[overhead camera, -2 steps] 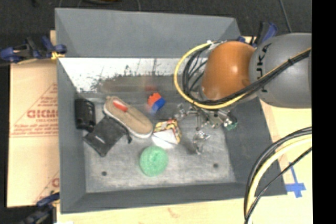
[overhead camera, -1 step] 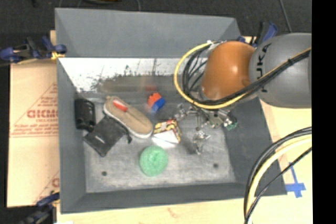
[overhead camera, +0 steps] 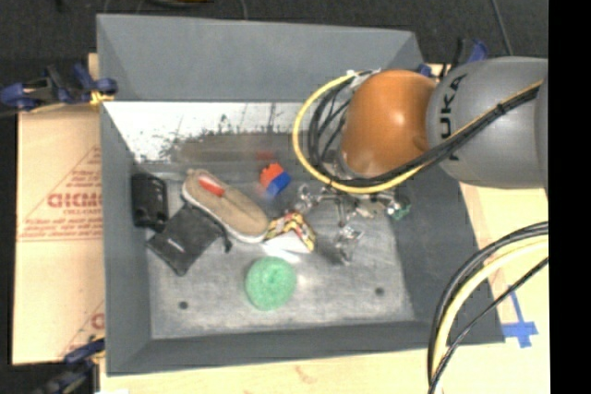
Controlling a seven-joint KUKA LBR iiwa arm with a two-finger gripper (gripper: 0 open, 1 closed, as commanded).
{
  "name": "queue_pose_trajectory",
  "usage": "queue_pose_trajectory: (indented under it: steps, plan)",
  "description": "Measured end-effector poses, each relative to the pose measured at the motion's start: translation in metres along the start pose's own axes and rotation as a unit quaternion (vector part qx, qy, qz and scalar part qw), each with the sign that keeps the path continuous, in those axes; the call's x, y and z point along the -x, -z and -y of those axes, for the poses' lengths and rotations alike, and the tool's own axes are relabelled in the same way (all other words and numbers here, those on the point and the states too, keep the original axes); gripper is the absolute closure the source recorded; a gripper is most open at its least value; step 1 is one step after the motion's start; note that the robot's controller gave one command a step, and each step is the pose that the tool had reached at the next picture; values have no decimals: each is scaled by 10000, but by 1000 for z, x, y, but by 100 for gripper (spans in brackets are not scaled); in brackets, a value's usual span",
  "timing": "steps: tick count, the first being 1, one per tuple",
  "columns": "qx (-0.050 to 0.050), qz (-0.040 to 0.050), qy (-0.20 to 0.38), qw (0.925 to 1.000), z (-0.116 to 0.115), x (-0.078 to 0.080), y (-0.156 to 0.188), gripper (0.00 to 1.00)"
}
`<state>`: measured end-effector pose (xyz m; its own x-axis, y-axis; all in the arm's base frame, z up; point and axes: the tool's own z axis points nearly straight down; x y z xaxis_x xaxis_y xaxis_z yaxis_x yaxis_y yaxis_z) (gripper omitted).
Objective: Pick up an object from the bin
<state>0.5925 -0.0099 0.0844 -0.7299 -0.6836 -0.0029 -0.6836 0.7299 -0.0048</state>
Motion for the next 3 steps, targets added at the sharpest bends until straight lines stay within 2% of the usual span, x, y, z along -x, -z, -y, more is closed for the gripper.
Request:
queue_pose_trajectory:
  steps: [1, 2, 3]
  plan:
    - [17, 9, 1859, 9826, -10, 36, -2, 100]
    - [20, 11, 1852, 9827, -10, 36, -2, 100]
    - [23, 12, 1820, 9833, -10, 31, 59, 100]
